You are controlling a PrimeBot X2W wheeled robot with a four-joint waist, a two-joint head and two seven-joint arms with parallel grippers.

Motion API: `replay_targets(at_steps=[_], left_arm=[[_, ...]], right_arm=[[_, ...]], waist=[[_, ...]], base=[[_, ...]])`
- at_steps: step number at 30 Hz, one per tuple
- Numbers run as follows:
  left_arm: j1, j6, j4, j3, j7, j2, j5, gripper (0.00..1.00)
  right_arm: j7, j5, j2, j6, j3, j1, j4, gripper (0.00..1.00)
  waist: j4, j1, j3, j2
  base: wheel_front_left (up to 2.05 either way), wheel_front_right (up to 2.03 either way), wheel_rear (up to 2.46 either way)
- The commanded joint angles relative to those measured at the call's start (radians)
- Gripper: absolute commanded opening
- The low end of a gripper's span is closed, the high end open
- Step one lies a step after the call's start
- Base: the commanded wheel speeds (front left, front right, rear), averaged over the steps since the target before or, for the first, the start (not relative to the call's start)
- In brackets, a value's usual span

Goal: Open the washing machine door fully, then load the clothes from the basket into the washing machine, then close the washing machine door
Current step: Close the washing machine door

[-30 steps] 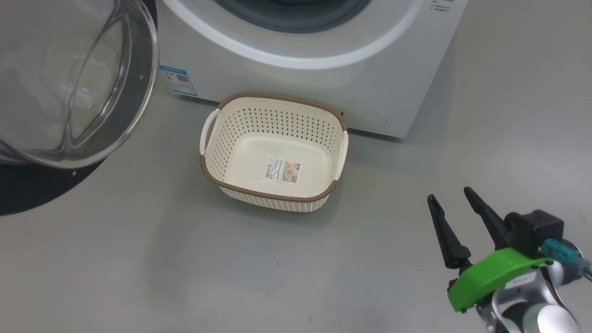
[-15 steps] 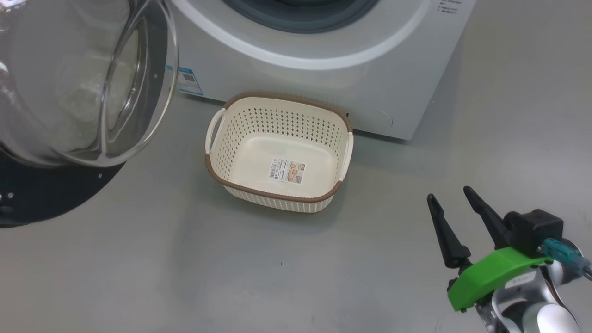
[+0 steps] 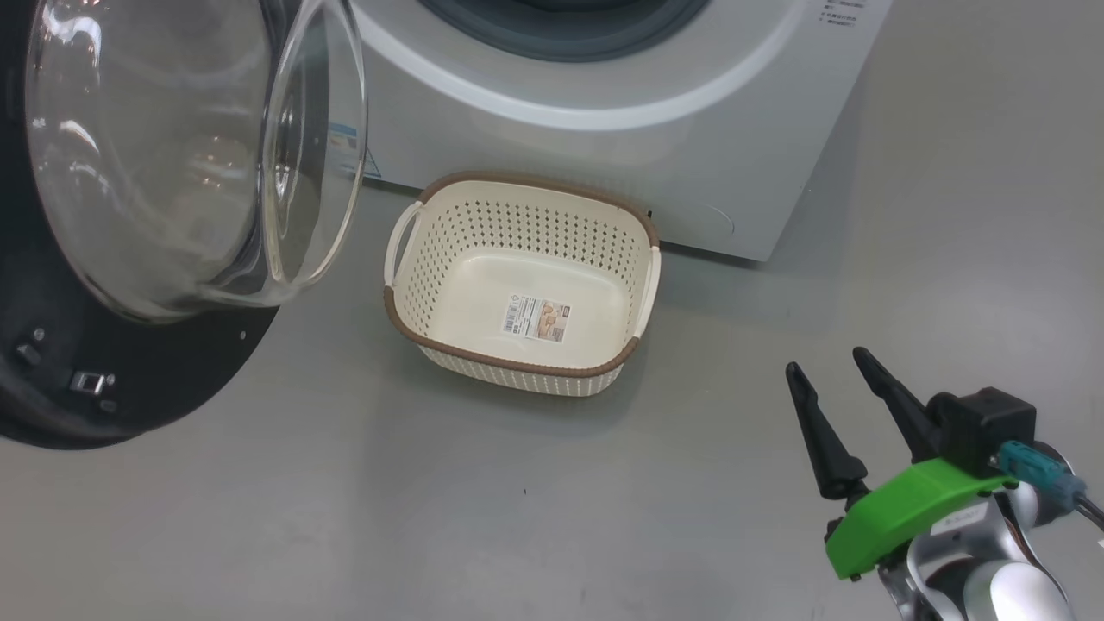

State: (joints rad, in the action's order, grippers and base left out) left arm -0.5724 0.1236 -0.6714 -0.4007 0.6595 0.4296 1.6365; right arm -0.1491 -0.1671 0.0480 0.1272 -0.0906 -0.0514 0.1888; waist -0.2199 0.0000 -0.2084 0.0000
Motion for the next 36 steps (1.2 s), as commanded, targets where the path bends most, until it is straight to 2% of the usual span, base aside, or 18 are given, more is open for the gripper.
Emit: replay_targets(at_steps=[1,18,36], left_arm=[[-0.004,0.007,0.047,-0.026,0.018,0.046,0.006,0.00],[0.162,0.007,0.375,0.019,0.142,-0.133,-0.003,0.00],[0.198,0.007,0.507,0.079,0.179,-0.264,-0.024,0.00]], right_arm=[[0.011,-0.002,0.008,0.003,-0.024,0.043,0.031,1.00],[0.051,-0.015,0.003,0.003,-0.033,0.060,0.005,1.00],[0.099,-0.048,0.002,0.003,-0.052,0.079,-0.015,1.00]], waist=[[0.002,0.0000,0.000,0.0000],[0.057,0.0000,0.007,0.0000],[0.149,0.0000,-0.007,0.0000]], base=[[0.00,0.00,0.00],[0.00,0.00,0.00],[0.00,0.00,0.00]])
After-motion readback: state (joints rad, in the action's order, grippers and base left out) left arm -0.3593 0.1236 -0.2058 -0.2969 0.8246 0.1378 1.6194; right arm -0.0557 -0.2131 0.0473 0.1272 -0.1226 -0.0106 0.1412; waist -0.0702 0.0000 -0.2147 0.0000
